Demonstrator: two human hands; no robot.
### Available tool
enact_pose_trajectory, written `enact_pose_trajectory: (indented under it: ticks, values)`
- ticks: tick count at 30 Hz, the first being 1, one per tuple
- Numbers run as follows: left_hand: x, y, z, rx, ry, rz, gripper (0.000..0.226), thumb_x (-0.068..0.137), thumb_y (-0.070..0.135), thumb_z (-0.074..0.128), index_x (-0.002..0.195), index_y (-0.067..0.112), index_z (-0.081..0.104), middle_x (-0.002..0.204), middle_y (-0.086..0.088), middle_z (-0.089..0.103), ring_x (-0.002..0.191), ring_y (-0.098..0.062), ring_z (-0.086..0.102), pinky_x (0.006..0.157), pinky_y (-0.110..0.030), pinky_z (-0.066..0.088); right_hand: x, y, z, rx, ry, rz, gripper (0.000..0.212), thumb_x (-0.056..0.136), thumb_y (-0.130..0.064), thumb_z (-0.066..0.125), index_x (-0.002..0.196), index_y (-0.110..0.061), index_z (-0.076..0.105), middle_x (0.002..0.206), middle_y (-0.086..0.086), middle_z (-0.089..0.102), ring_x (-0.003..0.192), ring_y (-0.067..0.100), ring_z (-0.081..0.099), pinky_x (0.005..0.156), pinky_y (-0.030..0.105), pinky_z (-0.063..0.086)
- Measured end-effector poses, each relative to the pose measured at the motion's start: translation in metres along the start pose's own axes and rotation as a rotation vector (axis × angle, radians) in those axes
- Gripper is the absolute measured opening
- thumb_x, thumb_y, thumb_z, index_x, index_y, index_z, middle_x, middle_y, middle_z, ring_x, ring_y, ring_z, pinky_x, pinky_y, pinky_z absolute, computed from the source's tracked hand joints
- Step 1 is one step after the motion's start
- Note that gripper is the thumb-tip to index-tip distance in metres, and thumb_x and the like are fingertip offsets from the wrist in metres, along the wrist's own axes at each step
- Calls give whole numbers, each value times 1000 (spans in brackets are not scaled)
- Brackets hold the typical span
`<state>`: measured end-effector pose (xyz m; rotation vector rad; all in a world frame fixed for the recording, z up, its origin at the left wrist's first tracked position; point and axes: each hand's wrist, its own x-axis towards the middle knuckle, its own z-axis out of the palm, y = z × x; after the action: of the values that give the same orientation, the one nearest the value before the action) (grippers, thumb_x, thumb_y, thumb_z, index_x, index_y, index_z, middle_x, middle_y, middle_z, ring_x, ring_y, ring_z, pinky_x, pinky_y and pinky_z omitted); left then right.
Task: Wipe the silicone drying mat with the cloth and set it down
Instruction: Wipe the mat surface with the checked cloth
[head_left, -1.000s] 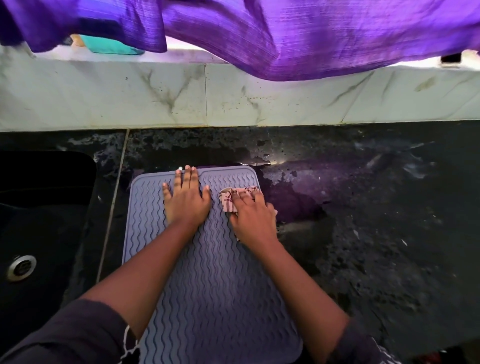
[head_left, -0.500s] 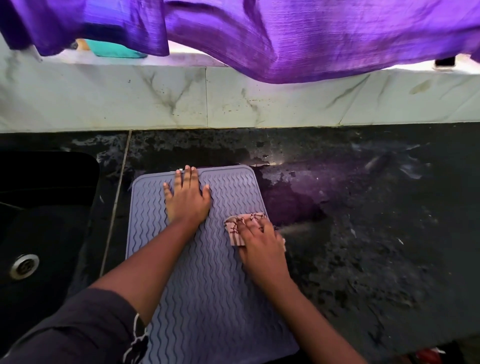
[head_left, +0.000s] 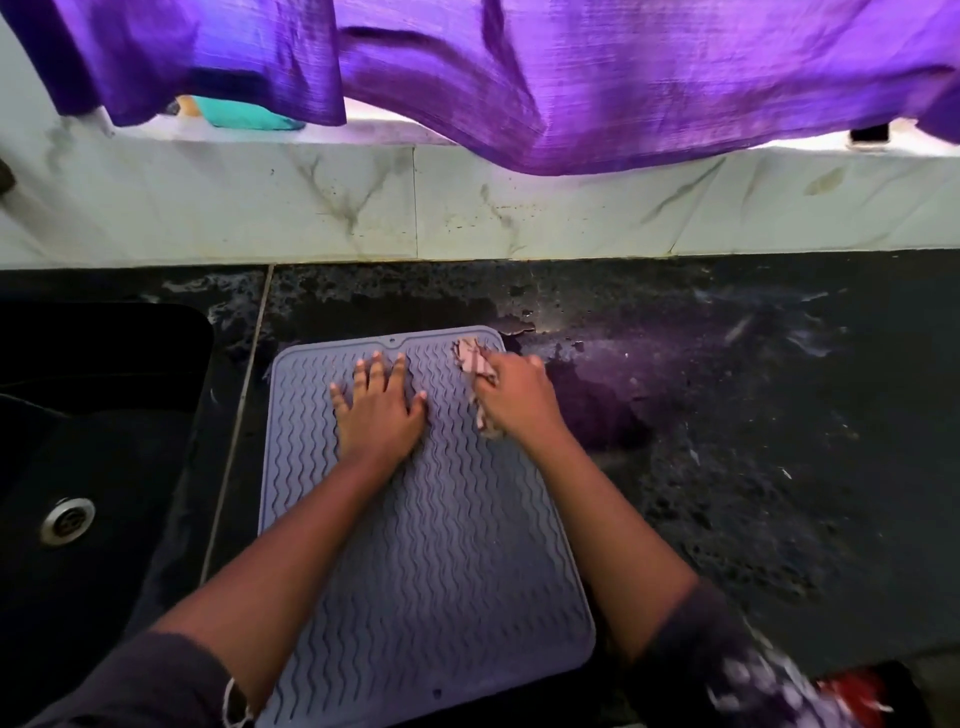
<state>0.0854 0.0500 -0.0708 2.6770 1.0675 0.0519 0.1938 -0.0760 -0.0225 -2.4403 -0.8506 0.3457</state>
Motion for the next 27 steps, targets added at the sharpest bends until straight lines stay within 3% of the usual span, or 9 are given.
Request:
enact_pose_trajectory:
  ticks: [3, 5, 10, 14, 17, 20, 23, 27]
  values:
    - [-6, 0, 9, 28, -31, -17, 61, 97, 54, 15, 152, 30, 2, 161, -5, -1, 148, -25, -7, 114, -53, -8, 22, 7, 22, -330, -121, -132, 53, 90, -50, 42, 138, -26, 39, 147, 1, 38, 137, 27, 24, 107, 53, 23]
    - [-6, 0, 10, 44, -10, -19, 61, 97, 53, 14, 152, 30, 1, 161, -4, -1, 148, -25, -7, 115, -54, -6, 23, 15, 35, -367, -65, -178, 58, 90, -50, 39, 143, -27, 32, 153, -2, 27, 142, 24, 14, 110, 54, 14]
    - [-6, 2, 10, 40, 15, -44, 60, 97, 52, 14, 152, 31, 2, 161, -2, 0, 148, -23, -7, 114, -57, -6, 9, 12, 37, -359, 55, -204, 53, 90, -41, 44, 138, -18, 41, 145, 5, 41, 137, 27, 26, 104, 44, 27]
    - [-7, 2, 10, 30, 13, -52, 60, 97, 52, 15, 152, 32, 2, 161, -1, -1, 148, -22, -8, 114, -57, -6, -43, 13, 31, -358, -33, -170, 53, 89, -38, 48, 137, -16, 42, 142, 6, 44, 134, 28, 31, 104, 43, 30]
    - [-7, 2, 11, 27, 22, -53, 60, 97, 52, 16, 152, 32, 2, 161, -1, -1, 148, -22, -8, 114, -57, -6, -91, 26, 25, -406, -48, -201, 51, 82, -35, 55, 127, -12, 53, 131, 10, 55, 126, 33, 44, 96, 46, 42]
    - [-7, 2, 11, 34, 25, -53, 60, 97, 51, 16, 152, 32, 2, 161, -1, -1, 148, -22, -7, 113, -57, -7, -116, 27, 26, -414, -91, -174, 51, 76, -38, 44, 117, -12, 61, 121, 9, 62, 116, 32, 55, 86, 44, 49]
    - [-6, 3, 10, 41, 21, -44, 60, 97, 51, 15, 152, 30, 1, 161, -2, -1, 148, -22, -7, 113, -56, -7, -112, 19, 21, -413, -106, -172, 46, 78, -36, 46, 114, -12, 61, 117, 8, 63, 112, 31, 55, 85, 45, 51]
    - [-5, 0, 11, 35, 1, -39, 61, 97, 52, 15, 152, 29, 2, 161, -2, -1, 148, -23, -7, 113, -56, -7, -73, 2, 7, -253, -128, -82, 39, 91, -31, 51, 126, -14, 52, 122, 5, 55, 117, 26, 45, 96, 42, 43]
